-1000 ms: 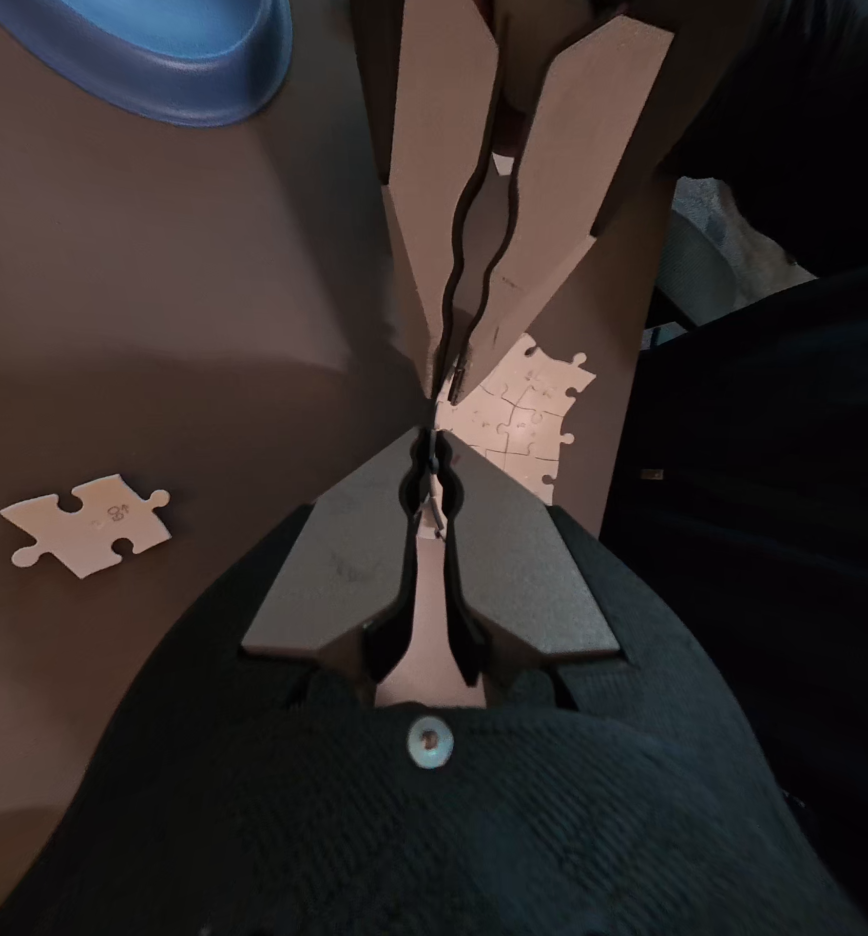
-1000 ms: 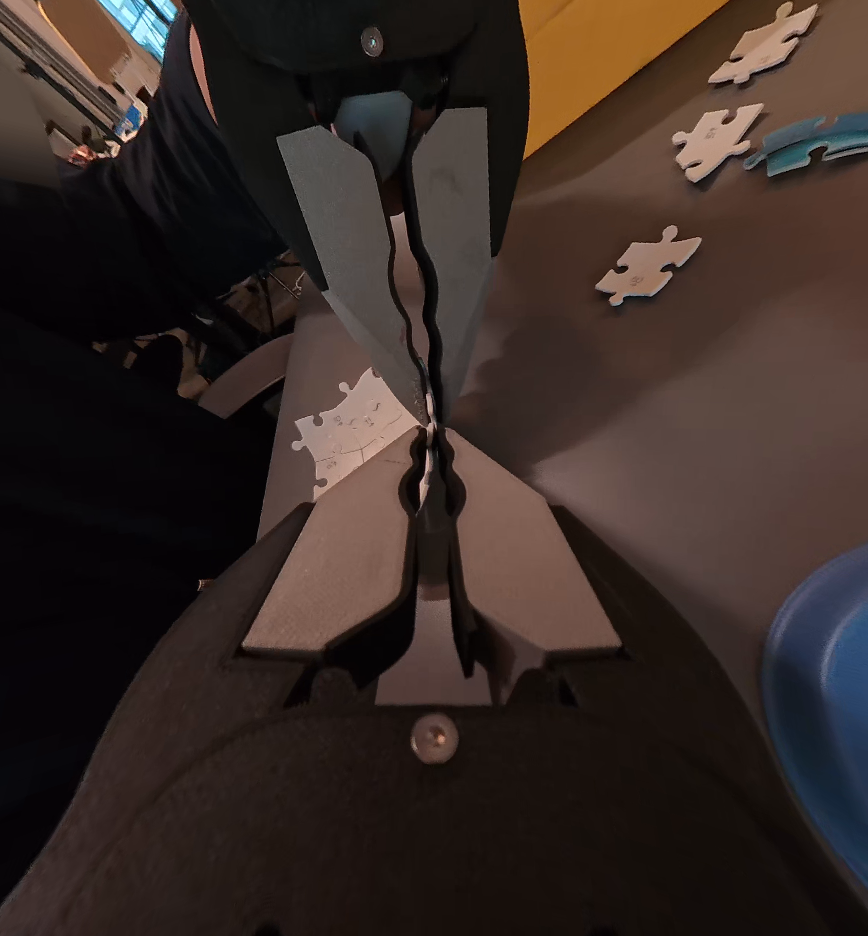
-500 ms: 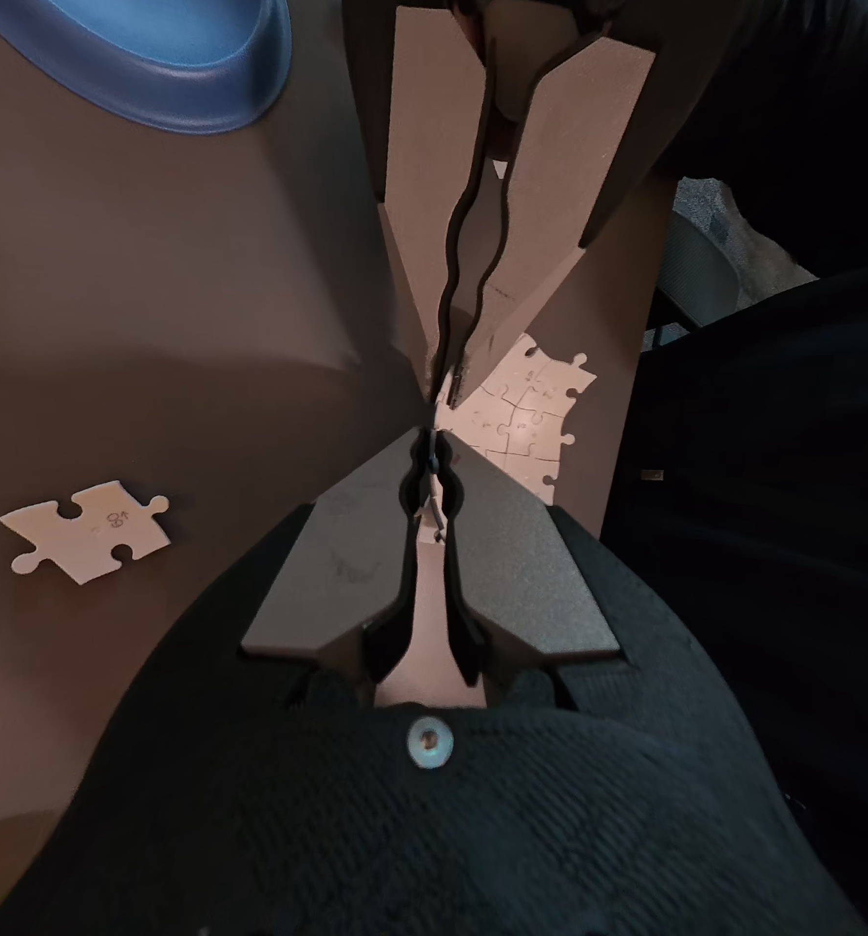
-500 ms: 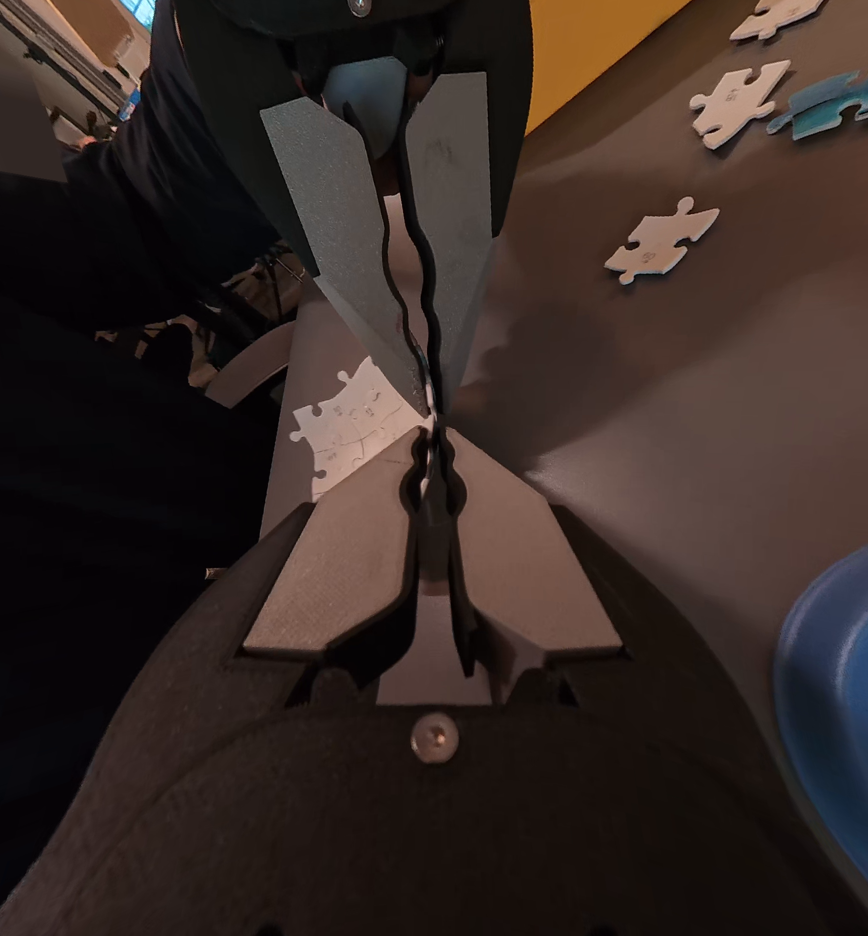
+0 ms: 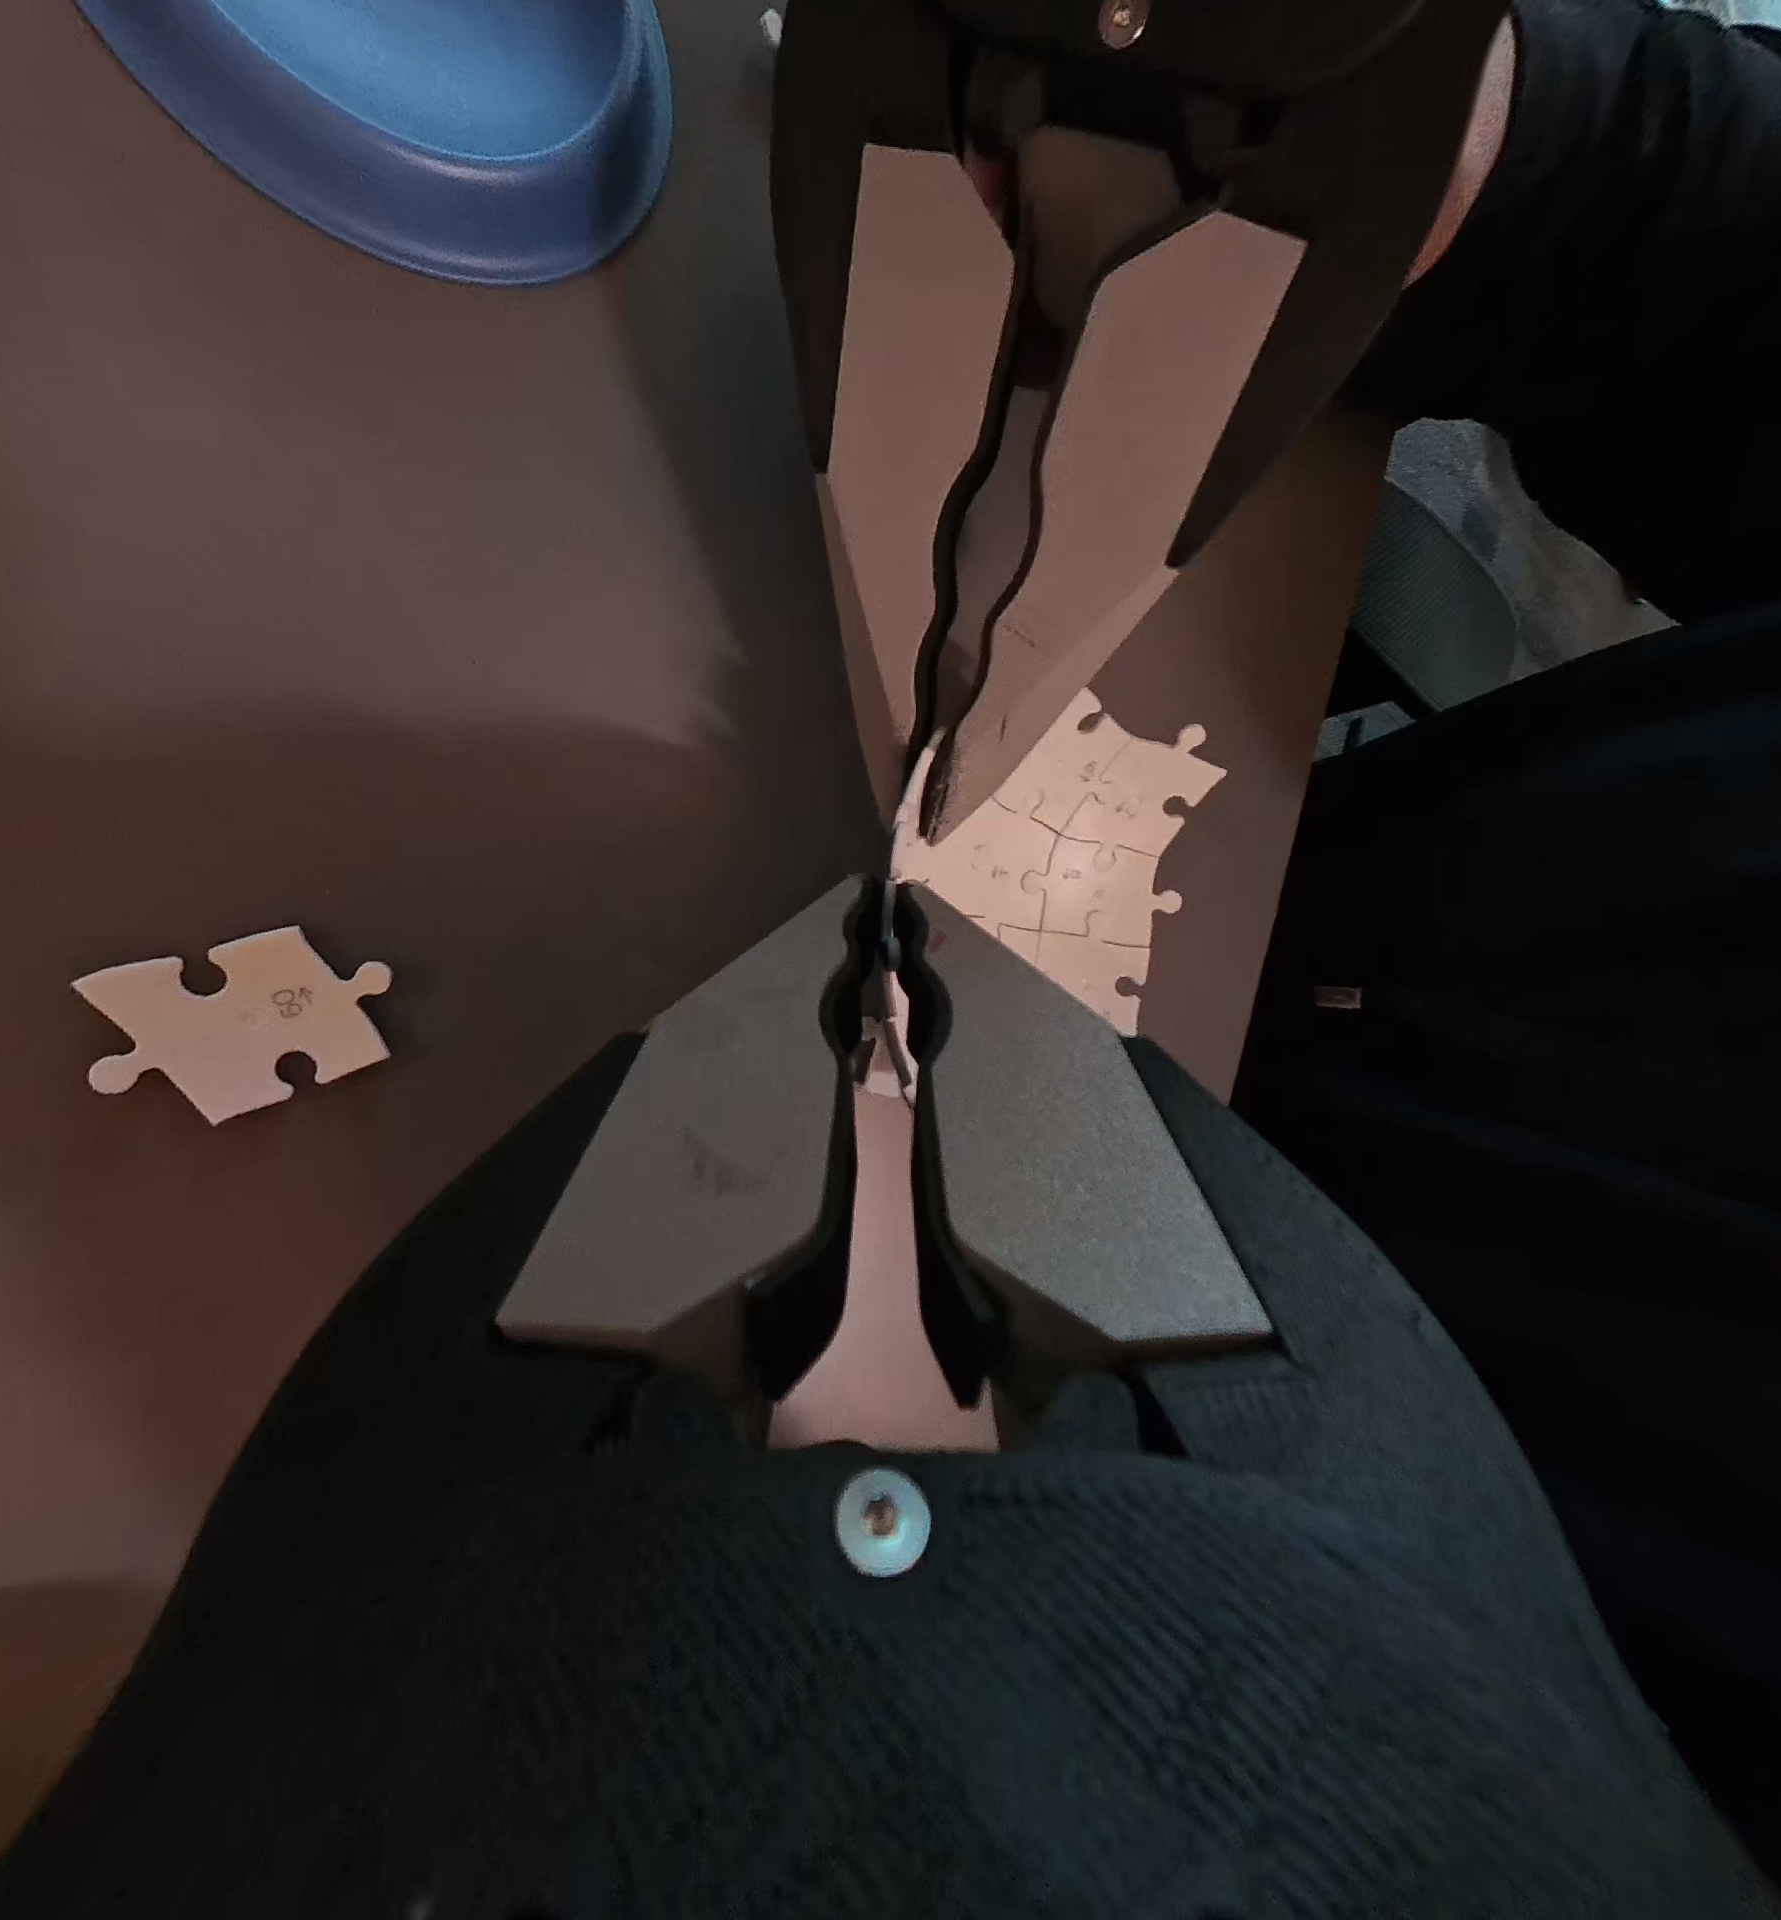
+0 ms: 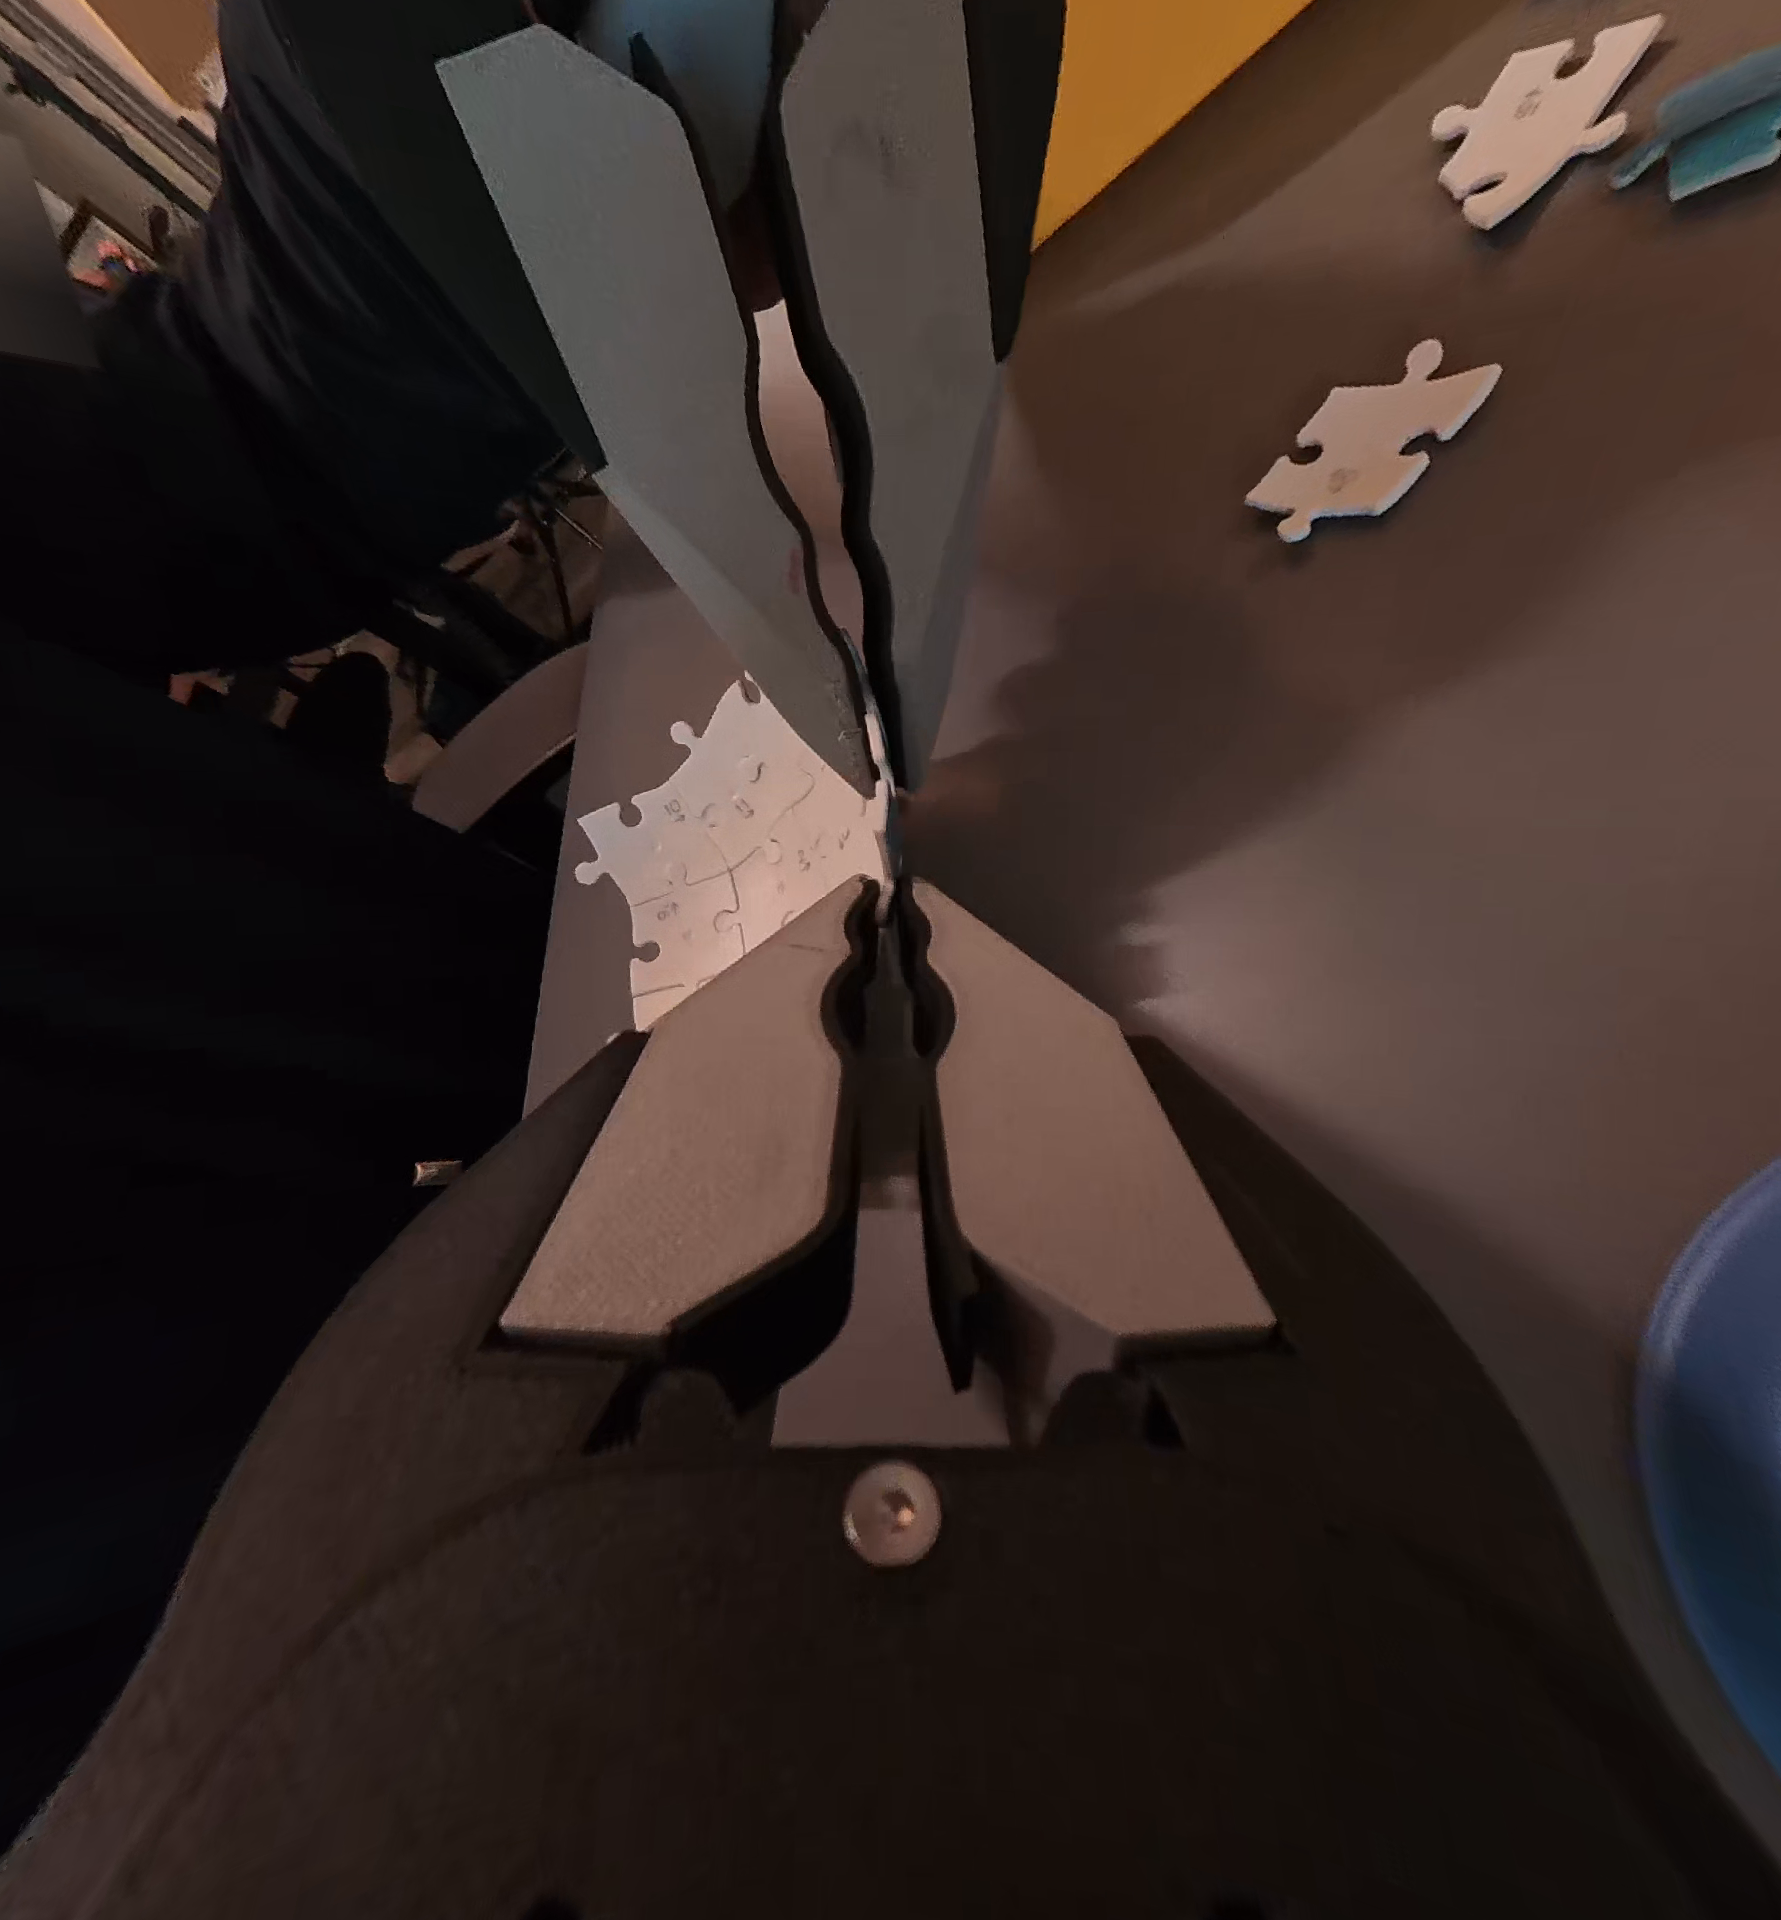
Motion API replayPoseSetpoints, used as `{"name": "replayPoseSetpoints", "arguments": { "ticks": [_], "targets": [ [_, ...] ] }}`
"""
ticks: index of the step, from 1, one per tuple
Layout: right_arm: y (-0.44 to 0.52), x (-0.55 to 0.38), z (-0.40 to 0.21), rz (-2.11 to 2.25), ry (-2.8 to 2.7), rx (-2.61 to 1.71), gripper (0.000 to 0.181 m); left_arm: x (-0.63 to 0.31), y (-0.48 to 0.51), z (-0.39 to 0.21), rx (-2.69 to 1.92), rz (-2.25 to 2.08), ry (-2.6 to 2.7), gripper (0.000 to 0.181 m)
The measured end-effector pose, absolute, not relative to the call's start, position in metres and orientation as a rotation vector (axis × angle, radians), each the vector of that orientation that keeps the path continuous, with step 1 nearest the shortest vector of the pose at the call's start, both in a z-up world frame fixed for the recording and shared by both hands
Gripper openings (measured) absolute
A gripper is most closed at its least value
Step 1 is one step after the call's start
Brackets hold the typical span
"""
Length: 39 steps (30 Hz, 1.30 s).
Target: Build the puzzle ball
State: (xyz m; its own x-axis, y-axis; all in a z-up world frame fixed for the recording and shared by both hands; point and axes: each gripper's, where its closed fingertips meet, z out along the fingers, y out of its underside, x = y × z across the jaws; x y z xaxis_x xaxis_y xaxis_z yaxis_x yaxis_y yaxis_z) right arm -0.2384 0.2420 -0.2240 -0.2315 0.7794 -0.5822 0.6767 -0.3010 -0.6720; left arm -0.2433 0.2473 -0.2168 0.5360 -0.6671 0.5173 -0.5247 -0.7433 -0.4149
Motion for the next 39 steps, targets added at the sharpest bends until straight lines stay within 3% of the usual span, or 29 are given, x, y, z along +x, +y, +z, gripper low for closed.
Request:
{"name": "replayPoseSetpoints", "arguments": {
  "ticks": [14, 39],
  "targets": [
    [0.243, -0.238, -0.212, 1.771, -1.712, -1.891, 0.003, -0.241, 0.248, -0.209, -2.525, -1.018, 1.016, 0.0],
    [0.243, -0.244, -0.21, 1.717, -1.711, -1.866, 0.0, -0.245, 0.246, -0.205, -2.526, -0.982, 1.009, 0.0]
  ]
}}
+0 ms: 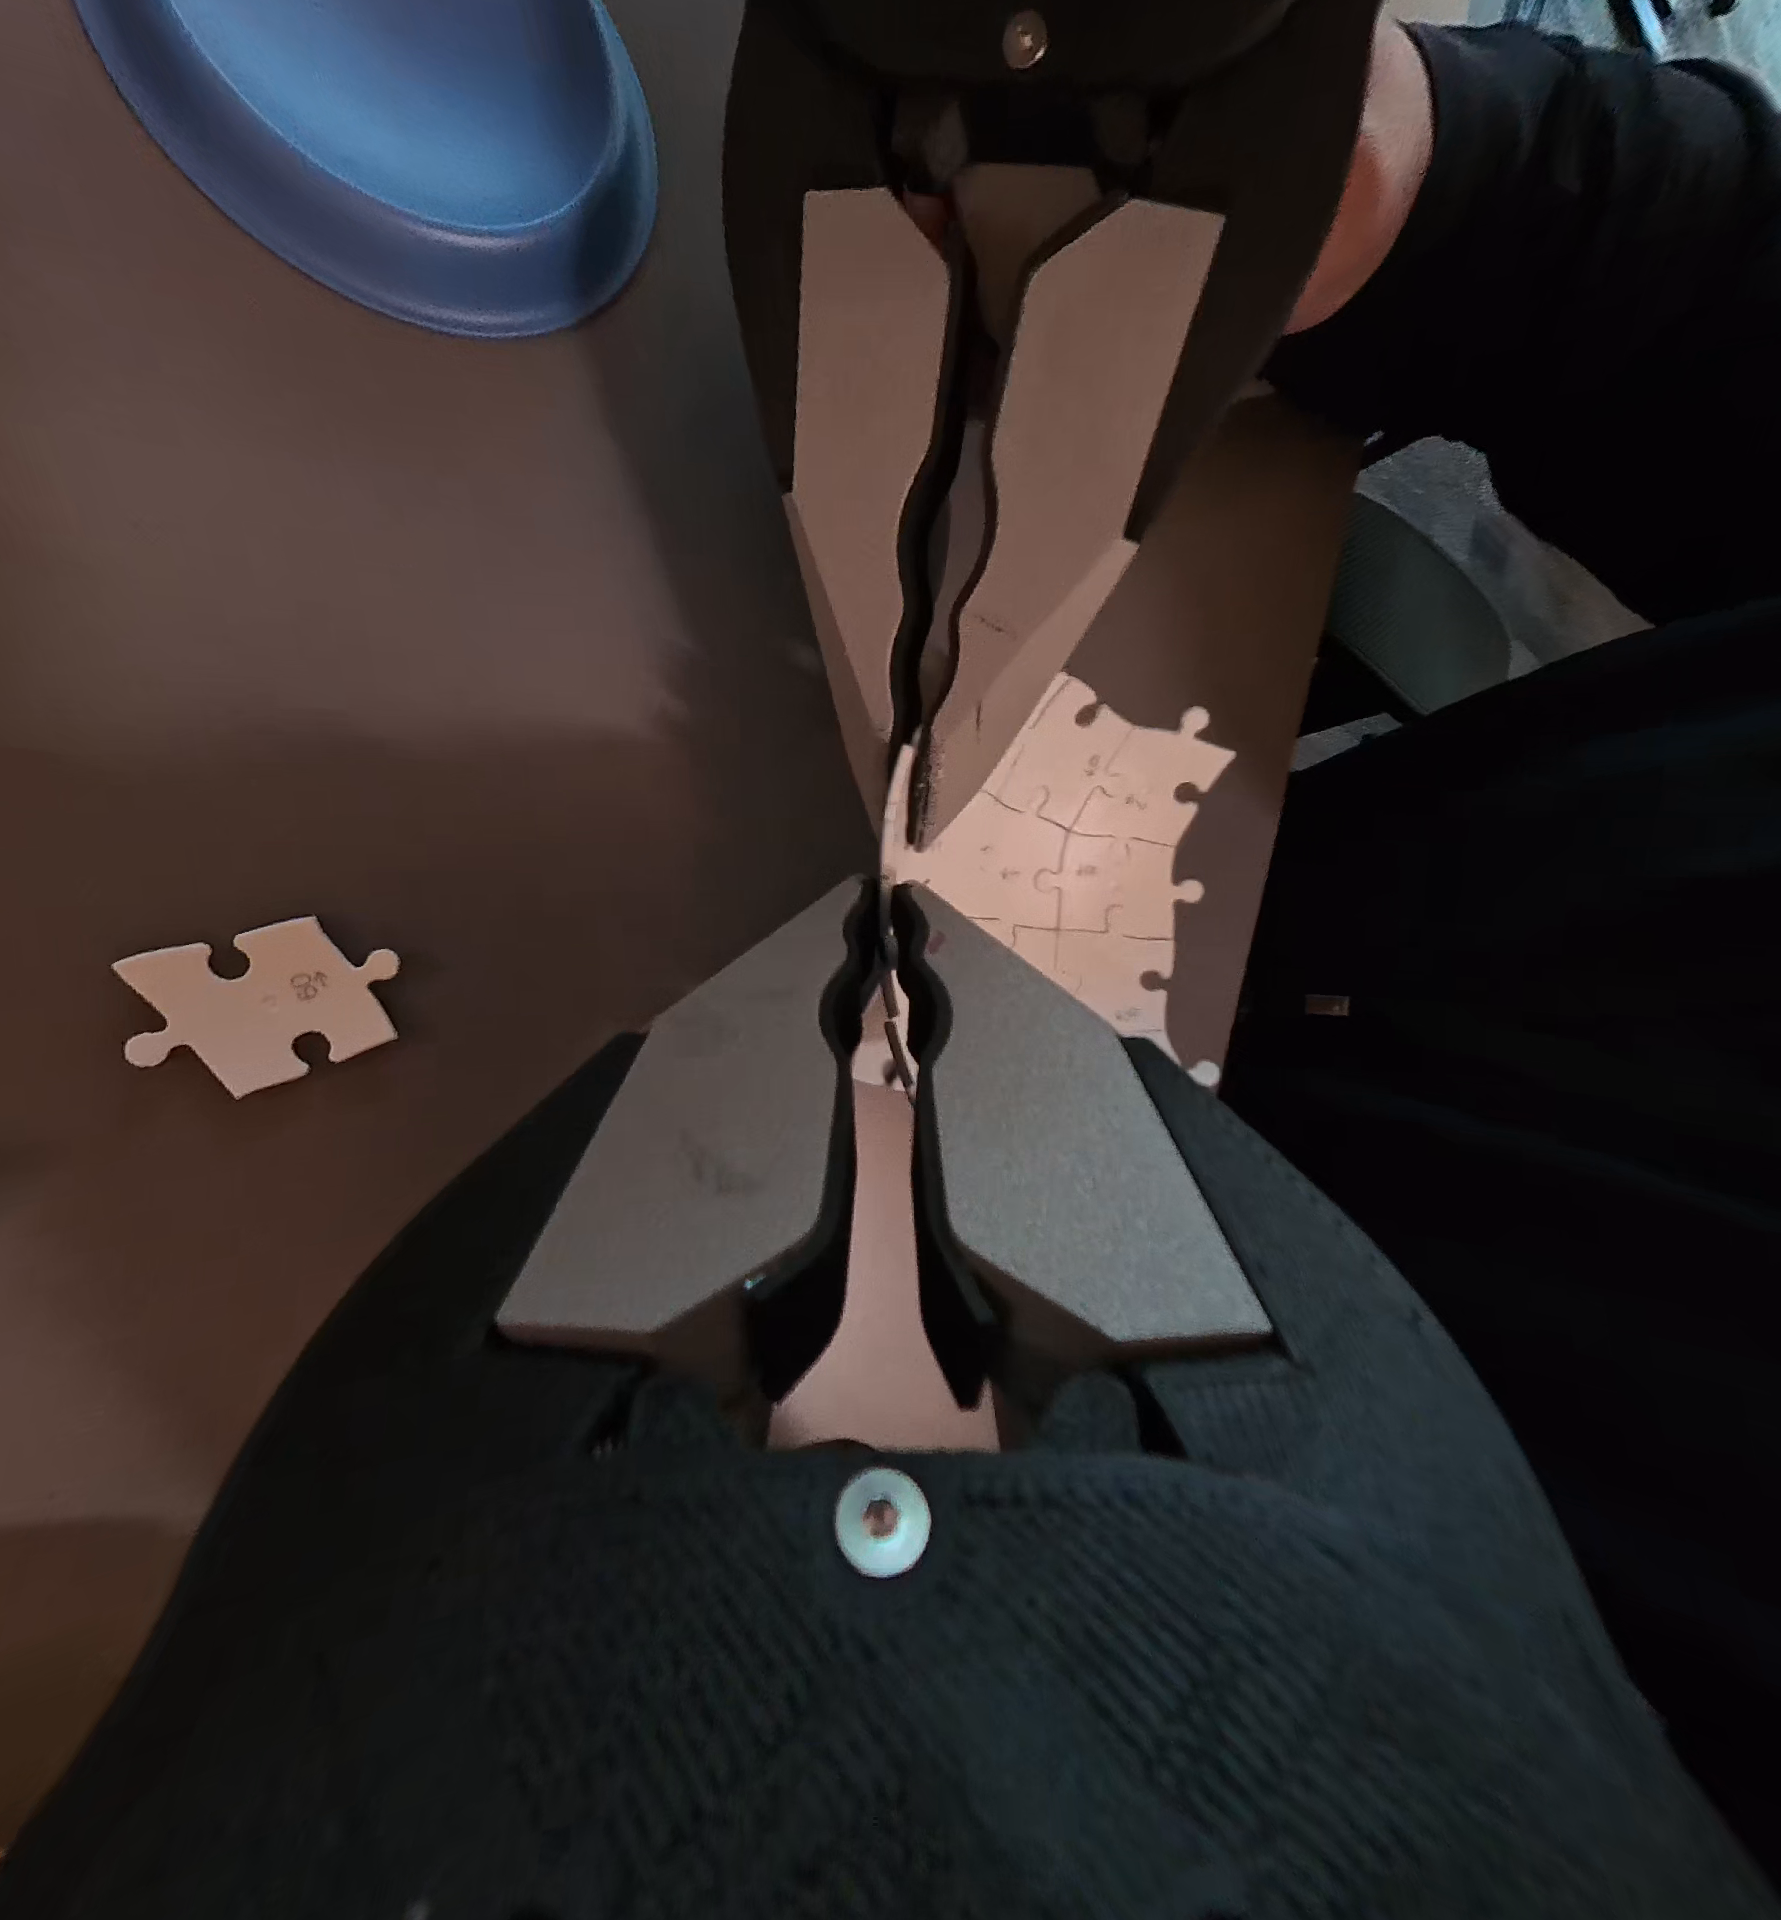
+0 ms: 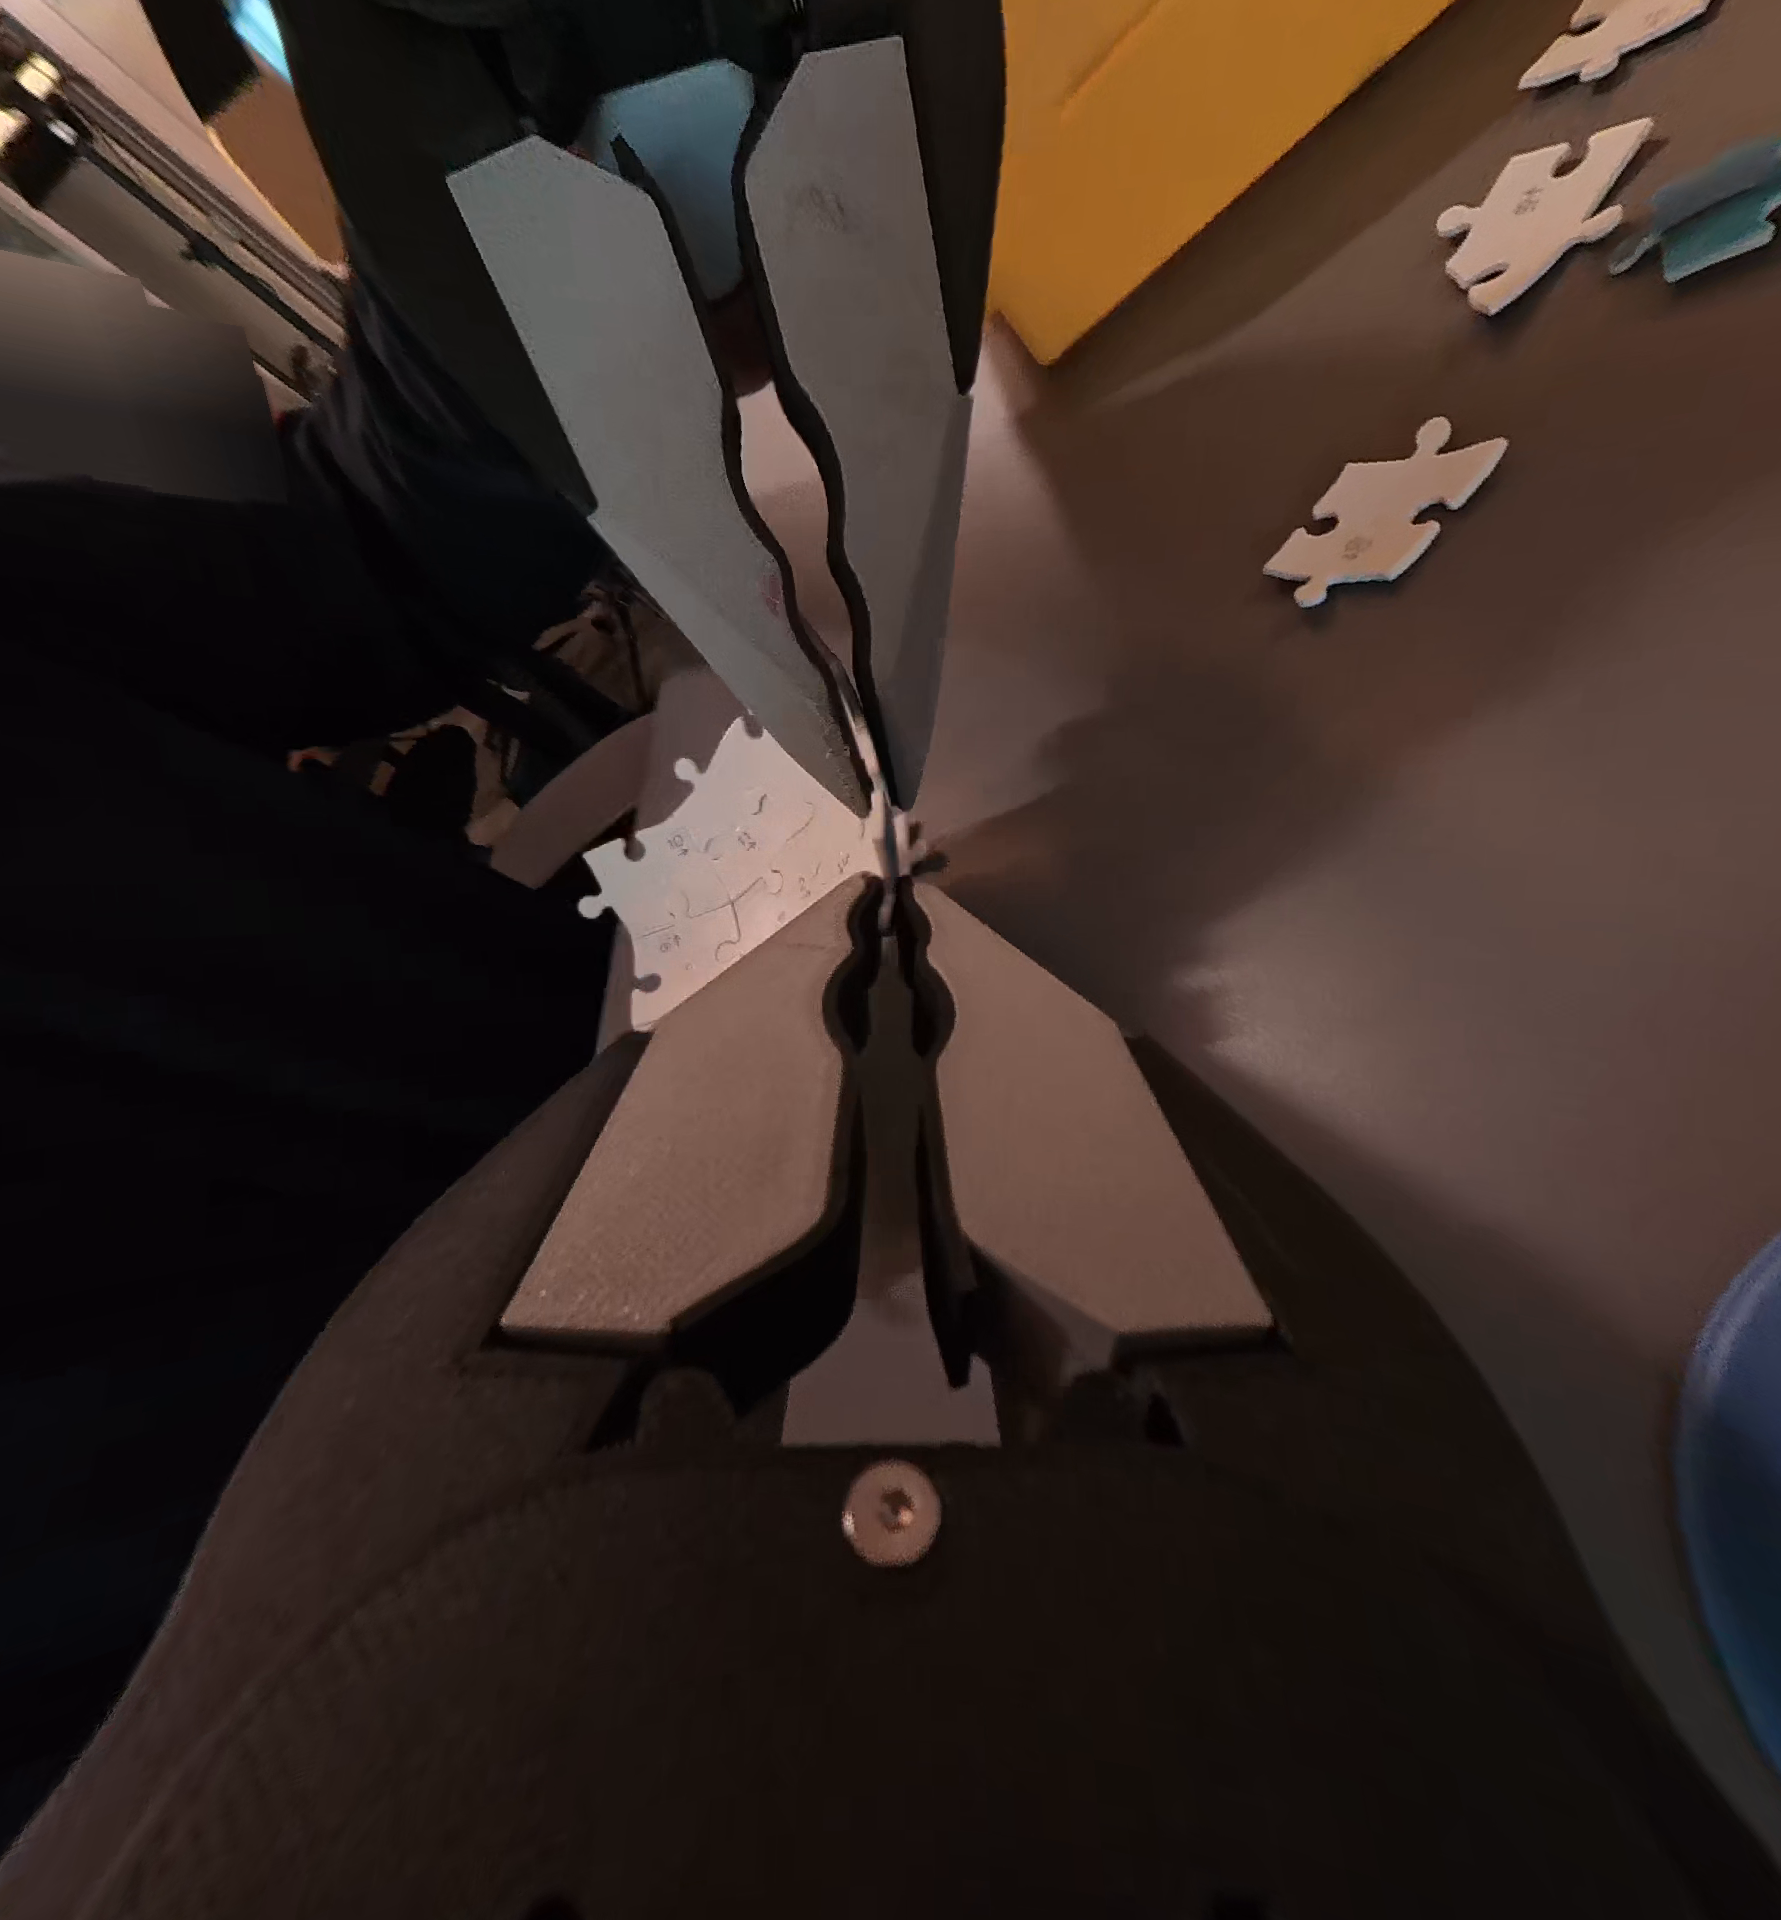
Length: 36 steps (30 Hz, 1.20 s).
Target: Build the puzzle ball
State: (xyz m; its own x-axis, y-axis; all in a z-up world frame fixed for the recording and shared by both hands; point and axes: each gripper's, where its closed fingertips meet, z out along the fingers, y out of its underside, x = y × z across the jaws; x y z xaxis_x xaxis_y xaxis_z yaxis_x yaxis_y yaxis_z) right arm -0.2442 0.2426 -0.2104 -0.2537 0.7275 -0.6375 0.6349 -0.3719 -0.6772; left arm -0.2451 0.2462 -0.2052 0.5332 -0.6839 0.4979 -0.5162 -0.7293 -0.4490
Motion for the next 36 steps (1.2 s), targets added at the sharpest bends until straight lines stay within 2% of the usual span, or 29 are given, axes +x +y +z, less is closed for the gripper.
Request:
{"name": "replayPoseSetpoints", "arguments": {
  "ticks": [9, 14, 21, 25, 32, 36],
  "targets": [
    [0.248, -0.243, -0.222, 1.587, -1.751, -1.888, 0.001, -0.247, 0.252, -0.216, -2.556, -0.949, 1.02, 0.0],
    [0.259, -0.24, -0.225, 1.584, -1.703, -1.949, 0.011, -0.245, 0.254, -0.225, -2.582, -0.977, 1.011, 0.0],
    [0.279, -0.236, -0.217, 1.503, -1.619, -1.92, 0.014, -0.241, 0.255, -0.23, -2.586, -1.107, 0.957, 0.0],
    [0.291, -0.236, -0.216, 1.358, -1.6, -1.884, 0.017, -0.242, 0.256, -0.226, -2.58, -1.132, 0.916, 0.017],
    [0.3, -0.231, -0.2, 1.313, -1.536, -1.81, 0.019, -0.251, 0.256, -0.215, -2.555, -1.085, 0.858, 0.026],
    [0.313, -0.227, -0.193, 1.262, -1.477, -1.772, 0.022, -0.257, 0.258, -0.187, -2.43, -1.101, 0.759, 0.03]
  ]
}}
